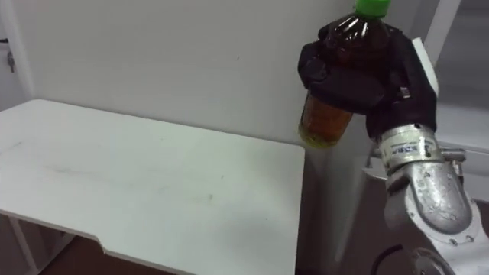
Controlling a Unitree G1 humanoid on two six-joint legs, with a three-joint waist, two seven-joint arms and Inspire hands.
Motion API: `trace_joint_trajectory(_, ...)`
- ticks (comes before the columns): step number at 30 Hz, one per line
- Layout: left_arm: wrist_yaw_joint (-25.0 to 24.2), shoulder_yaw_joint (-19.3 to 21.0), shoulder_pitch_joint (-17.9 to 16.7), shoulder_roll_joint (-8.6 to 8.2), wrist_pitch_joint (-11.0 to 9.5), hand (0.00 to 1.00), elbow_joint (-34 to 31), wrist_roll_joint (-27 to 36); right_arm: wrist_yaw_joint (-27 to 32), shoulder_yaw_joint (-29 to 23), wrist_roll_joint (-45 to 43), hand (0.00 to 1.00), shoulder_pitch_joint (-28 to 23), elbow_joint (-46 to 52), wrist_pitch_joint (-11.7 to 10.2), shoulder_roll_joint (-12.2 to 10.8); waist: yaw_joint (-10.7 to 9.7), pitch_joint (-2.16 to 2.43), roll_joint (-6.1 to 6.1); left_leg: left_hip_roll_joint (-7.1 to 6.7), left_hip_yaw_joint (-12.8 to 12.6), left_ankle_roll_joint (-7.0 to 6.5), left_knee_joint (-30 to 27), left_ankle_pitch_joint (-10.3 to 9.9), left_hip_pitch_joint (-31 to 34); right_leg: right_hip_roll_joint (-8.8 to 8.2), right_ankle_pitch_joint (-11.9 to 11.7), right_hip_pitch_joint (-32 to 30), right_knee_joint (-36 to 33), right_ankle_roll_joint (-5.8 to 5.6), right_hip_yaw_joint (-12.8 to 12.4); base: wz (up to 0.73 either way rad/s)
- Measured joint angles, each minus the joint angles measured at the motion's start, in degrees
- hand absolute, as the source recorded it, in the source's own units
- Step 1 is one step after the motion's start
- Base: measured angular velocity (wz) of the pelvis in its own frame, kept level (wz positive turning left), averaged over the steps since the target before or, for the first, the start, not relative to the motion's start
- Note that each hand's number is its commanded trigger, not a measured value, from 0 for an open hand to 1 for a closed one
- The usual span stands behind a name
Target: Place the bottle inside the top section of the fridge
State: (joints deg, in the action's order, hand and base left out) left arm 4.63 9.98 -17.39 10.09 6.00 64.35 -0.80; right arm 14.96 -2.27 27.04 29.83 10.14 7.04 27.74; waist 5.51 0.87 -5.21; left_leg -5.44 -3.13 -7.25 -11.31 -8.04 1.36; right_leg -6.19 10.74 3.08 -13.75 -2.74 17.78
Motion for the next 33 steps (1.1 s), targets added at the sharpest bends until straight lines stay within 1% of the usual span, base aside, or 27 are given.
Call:
trace_joint_trajectory(1,0.4,0.1,0.0,0.0,0.0,0.0,0.0,0.0,0.9,-0.7,0.2,1.0,0.0,0.0,0.1,0.1,-0.5,-0.04,-0.36,0.01,0.0,0.0,0.0,0.0,0.0,0.09,0.0,0.0,0.1,0.0,-0.2,-0.03)
trace_joint_trajectory(3,0.8,0.7,0.0,-0.1,-0.1,0.0,0.0,0.0,1.6,-2.0,0.2,1.0,0.0,0.0,0.3,0.1,-1.1,0.0,-0.67,0.11,-0.2,0.01,0.0,0.0,0.0,0.13,-0.1,0.0,0.2,0.03,-0.1,-0.04)
trace_joint_trajectory(5,1.2,1.1,0.0,-0.05,-0.2,0.0,0.0,0.0,2.9,-3.7,0.3,1.0,0.0,0.0,0.3,0.1,-1.4,-0.09,-0.92,0.4,-1.1,0.02,-0.1,-0.1,0.0,0.21,-0.2,0.0,0.2,0.06,-0.1,-0.11)
trace_joint_trajectory(9,1.2,1.1,-0.2,-0.07,-0.2,0.0,-0.1,0.0,4.5,-5.6,0.1,1.0,0.0,0.0,0.3,0.1,-2.5,-0.13,-0.89,0.65,-1.5,0.09,-0.3,-0.5,-0.1,0.34,-0.3,-0.1,0.2,0.09,-0.1,-0.09)
trace_joint_trajectory(11,1.4,1.1,-0.2,-0.08,-0.2,0.0,-0.1,0.0,5.7,-7.0,-0.3,1.0,0.0,0.0,0.3,0.1,-3.3,-0.24,-0.73,0.78,-2.0,0.1,-0.3,-0.6,-0.4,0.38,-0.3,0.0,0.3,0.09,-0.4,-0.08)
trace_joint_trajectory(14,1.5,1.3,-0.4,-0.1,-0.2,0.0,-0.1,-0.1,7.0,-8.1,-0.2,1.0,0.0,0.0,0.3,0.1,-3.7,-0.4,-0.35,0.93,-2.7,0.19,0.0,-0.7,-0.9,0.41,-0.4,0.0,0.2,0.14,-0.4,-0.19)
trace_joint_trajectory(15,1.5,1.4,-0.4,-0.1,-0.2,0.0,-0.1,-0.2,7.5,-8.3,-0.2,1.0,0.0,0.0,0.3,0.2,-3.8,-0.36,-0.24,0.95,-2.8,0.19,0.0,-0.7,-0.9,0.4,-0.4,-0.1,0.2,0.13,-0.4,-0.07)
trace_joint_trajectory(18,1.6,3.3,-0.4,-0.19,-0.2,0.0,-0.1,-0.2,9.3,-9.3,-0.2,1.0,0.0,0.0,0.3,1.4,-4.5,-0.21,0.16,1.02,-3.1,0.22,0.1,-0.7,-1.1,0.42,-0.4,-0.1,0.2,0.14,-0.5,-0.06)
trace_joint_trajectory(20,2.2,3.3,-0.3,-0.21,-0.3,0.0,0.0,-0.1,10.4,-10.0,-0.3,1.0,0.0,0.0,0.3,2.1,-4.6,-0.2,0.16,1.13,-3.3,0.26,0.1,-0.7,-1.2,0.51,-0.4,-0.1,0.2,0.21,-0.5,-0.05)
trace_joint_trajectory(22,2.6,3.4,-0.4,-0.25,-0.6,0.0,0.2,-0.1,11.2,-10.8,-0.3,1.0,0.0,0.0,0.3,2.4,-5.1,-0.21,0.13,1.19,-3.4,0.28,0.1,-0.7,-1.2,0.58,-0.5,-0.1,0.2,0.27,-0.5,-0.02)
trace_joint_trajectory(24,2.7,3.5,-0.7,-0.41,-1.1,0.0,0.4,-0.2,12.6,-11.2,-0.3,1.0,0.0,-0.1,0.3,2.5,-4.9,-0.25,0.05,1.63,-4.5,0.44,0.3,-0.8,-1.7,0.75,-0.6,0.0,0.2,0.53,-0.6,-0.17)
trace_joint_trajectory(27,2.7,3.5,-1.2,-0.44,-1.2,0.0,0.4,-0.2,13.5,-11.2,-0.3,1.0,0.0,-0.2,0.3,2.8,-5.2,-0.28,-0.12,1.87,-4.7,0.68,0.3,-1.0,-1.8,0.97,-0.8,0.0,0.2,0.74,-0.5,-0.13)
trace_joint_trajectory(31,2.7,3.5,-1.1,-0.49,-1.4,0.0,0.4,-0.1,14.3,-12.7,-0.2,1.0,0.0,-0.3,0.3,4.4,-5.5,-0.29,-0.18,2.1,-4.7,0.94,0.4,-1.1,-2.0,1.22,-0.8,-0.1,0.2,0.79,-0.5,-0.03)
trace_joint_trajectory(33,2.7,3.5,-1.3,-0.47,-1.4,0.0,0.5,0.0,14.8,-12.8,-0.1,1.0,0.1,-0.8,0.3,5.7,-5.4,-0.25,-0.32,2.16,-4.7,1.01,0.5,-1.1,-2.0,1.29,-0.8,-0.1,0.2,0.79,-0.5,0.0)
